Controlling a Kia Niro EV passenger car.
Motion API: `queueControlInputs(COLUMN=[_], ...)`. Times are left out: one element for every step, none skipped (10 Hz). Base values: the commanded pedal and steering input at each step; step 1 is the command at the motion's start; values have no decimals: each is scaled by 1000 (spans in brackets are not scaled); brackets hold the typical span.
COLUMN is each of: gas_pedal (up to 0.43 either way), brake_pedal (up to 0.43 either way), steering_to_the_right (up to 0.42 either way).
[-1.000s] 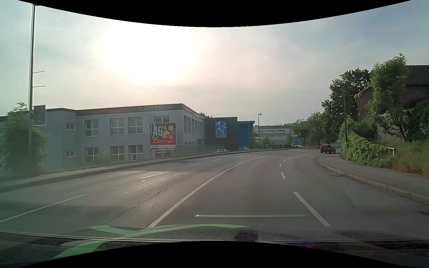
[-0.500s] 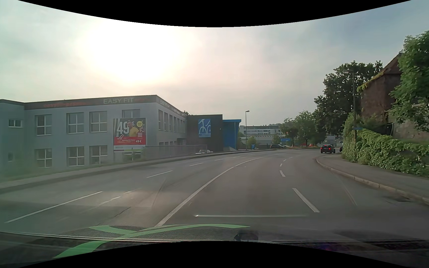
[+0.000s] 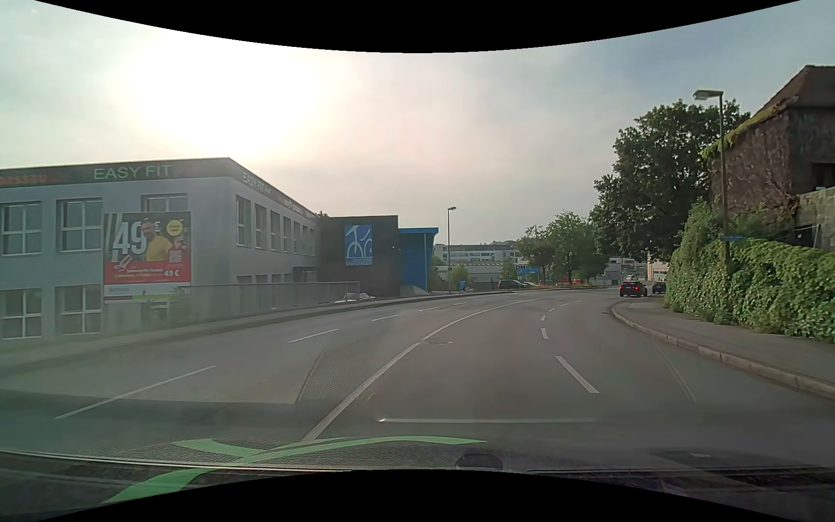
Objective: Follow the waypoints while adhering to traffic rules and regulations
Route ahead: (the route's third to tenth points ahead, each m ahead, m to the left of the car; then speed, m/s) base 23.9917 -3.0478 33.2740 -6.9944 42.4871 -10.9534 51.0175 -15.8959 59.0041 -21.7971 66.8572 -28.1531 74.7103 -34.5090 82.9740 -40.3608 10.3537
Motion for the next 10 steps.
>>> queueControlInputs(gas_pedal=[87, 98, 98, 98, 98, 98, 98, 98, 98, 87], brake_pedal=[0, 0, 0, 0, 0, 0, 0, 0, 0, 0], steering_to_the_right=[64, 64, 62, 59, 59, 59, 59, 59, 59, 59])
